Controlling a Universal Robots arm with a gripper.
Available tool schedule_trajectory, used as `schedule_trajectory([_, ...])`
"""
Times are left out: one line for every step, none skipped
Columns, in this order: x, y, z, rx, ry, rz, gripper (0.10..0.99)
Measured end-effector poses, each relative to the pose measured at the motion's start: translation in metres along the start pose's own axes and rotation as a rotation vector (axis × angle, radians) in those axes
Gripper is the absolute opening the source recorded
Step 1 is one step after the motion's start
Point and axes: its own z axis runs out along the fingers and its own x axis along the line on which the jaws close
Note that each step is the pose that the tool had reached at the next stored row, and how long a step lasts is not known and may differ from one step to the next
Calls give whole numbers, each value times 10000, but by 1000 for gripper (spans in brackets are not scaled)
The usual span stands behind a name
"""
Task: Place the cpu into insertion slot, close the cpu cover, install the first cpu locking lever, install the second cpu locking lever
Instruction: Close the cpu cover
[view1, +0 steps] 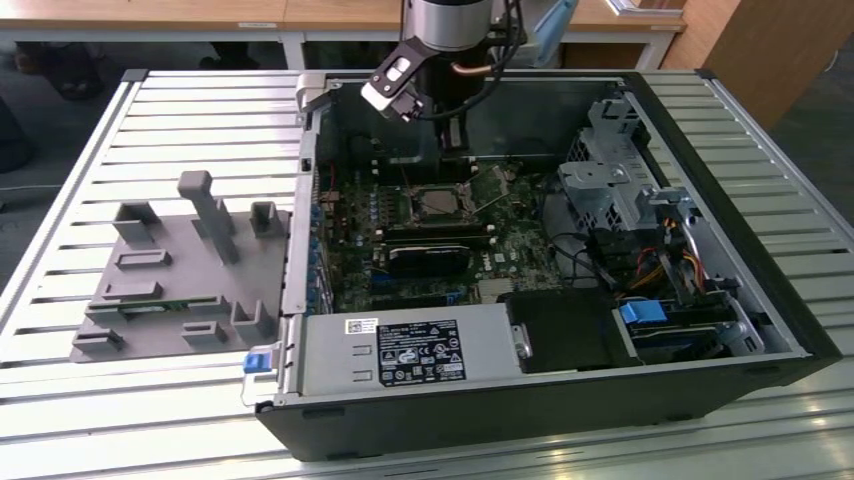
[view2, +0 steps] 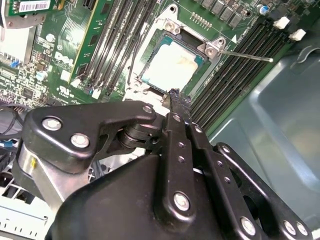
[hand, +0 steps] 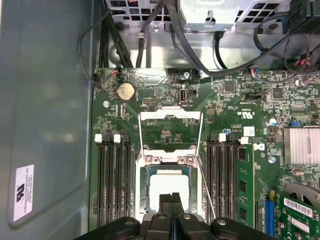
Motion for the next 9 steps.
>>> schedule_trajectory([0, 1, -12, 0, 0, 0, 106])
schedule_trajectory([0, 2, -22, -1, 1, 0, 106])
schedule_trajectory([0, 2, -33, 0, 0, 0, 106])
schedule_trajectory([0, 3, -43, 0, 0, 0, 106])
schedule_trajectory([0, 4, -52, 0, 0, 0, 106])
schedule_trajectory([0, 4, -61, 0, 0, 1, 106])
schedule_trajectory([0, 5, -67, 0, 0, 0, 106])
schedule_trajectory([0, 5, -68, -1, 2, 0, 106])
schedule_trajectory([0, 5, -68, -2, 3, 1, 106])
